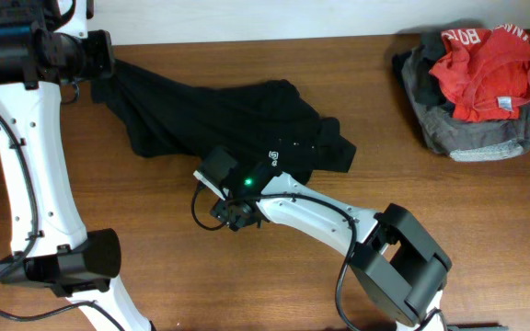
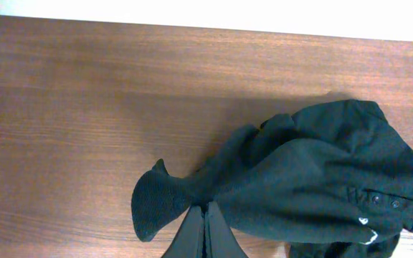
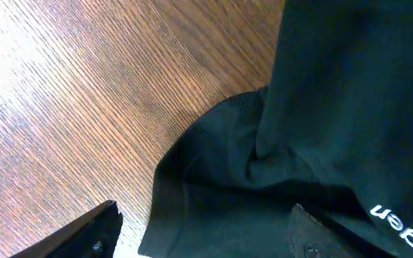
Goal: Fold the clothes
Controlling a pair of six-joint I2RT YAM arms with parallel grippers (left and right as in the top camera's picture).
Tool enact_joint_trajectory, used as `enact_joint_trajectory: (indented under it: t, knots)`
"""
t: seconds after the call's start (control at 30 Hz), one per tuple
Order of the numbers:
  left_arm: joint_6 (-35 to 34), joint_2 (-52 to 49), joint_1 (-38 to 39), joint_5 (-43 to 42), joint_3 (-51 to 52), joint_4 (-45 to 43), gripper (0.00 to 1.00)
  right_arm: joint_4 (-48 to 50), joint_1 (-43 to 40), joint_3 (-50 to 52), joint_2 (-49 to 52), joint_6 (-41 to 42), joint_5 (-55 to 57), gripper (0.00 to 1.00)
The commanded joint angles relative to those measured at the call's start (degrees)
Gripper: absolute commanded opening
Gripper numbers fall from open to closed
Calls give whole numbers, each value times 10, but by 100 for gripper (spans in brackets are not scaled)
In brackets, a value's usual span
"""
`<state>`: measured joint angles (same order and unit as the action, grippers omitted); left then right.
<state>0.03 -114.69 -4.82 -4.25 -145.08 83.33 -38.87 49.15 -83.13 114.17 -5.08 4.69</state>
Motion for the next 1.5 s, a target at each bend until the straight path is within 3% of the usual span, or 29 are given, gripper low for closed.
enact_joint_trajectory:
  t: [0.0,0.1,0.3,0.37,0.4,0.43,0.63,0.93,1.13,1.47]
  knots:
    - [9,12,0,0,-2,2,1,-3,0,-12,21,-2,-2,78]
    - [9,12,0,0,-2,2,1,-5,0,-12,24,-2,-2,72]
    - [16,12,0,2,-2,1,0,-7,0,-12,34,0,-2,49]
    - [16,12,-1,2,-2,1,1,-5,0,-12,38,0,0,30]
    - [16,12,-1,2,-2,1,1,-4,-1,-12,38,13,8,11]
    - [16,12,-1,2,-2,1,1,-7,-3,-16,37,25,17,4]
    - [27,12,-3,17,-2,0,1,-126,-50,-106,9,87,20,4]
    - [26,13,-39,16,-2,-2,1,-323,-185,-314,-97,88,20,4]
    - [26,13,-49,16,-2,-14,1,-370,-293,-381,-134,88,14,4]
    - [26,16,-60,15,-17,-28,1,-377,-442,-433,-175,85,-103,4]
